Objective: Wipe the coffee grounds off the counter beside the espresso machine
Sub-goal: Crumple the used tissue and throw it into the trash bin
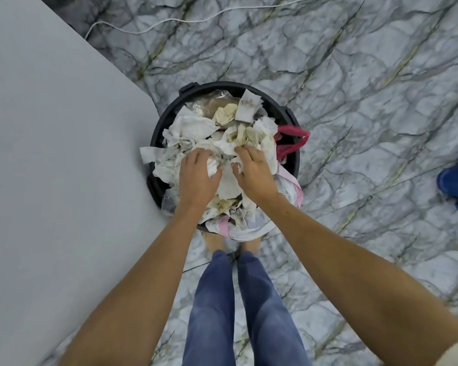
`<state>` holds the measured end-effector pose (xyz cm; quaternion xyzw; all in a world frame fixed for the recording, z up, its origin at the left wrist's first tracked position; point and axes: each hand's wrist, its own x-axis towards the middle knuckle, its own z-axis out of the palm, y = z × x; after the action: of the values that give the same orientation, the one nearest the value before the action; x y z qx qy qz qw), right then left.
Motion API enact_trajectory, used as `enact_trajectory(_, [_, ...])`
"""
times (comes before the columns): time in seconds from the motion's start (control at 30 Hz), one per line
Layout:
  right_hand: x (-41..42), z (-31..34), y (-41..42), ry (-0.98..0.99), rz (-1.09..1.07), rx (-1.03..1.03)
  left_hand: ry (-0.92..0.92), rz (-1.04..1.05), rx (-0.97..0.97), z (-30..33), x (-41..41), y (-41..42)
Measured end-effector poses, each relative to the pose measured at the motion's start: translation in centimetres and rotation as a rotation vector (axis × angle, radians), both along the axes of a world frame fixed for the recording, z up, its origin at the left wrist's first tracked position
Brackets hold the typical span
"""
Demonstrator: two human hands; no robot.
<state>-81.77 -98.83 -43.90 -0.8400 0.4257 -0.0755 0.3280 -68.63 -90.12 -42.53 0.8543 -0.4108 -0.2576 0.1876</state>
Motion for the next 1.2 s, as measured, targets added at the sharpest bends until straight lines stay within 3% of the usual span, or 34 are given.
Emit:
enact_trajectory(0.23, [-0.4,-0.3,1.0,0.107,0.022,0.055,-0.023,-0.003,0.176,-0.6,0.5,0.9])
enact_trajectory(0.47, [-1.6,3.8,1.6,0.132,0.068,-0.024,0.038,0.08,0.118,3.4,1.1,3.1])
enact_trajectory(0.97, [-5.1,20.6,5.0,0.197,-0.002,-0.164,-0.068,0.009,0.027,19.8,-2.4,5.6])
enact_trajectory(1.2, [-4.9,28.2,6.5,0.115,-0.021,-0.247,-0.191,-0.016,-0.039,27.2,-3.6,7.3])
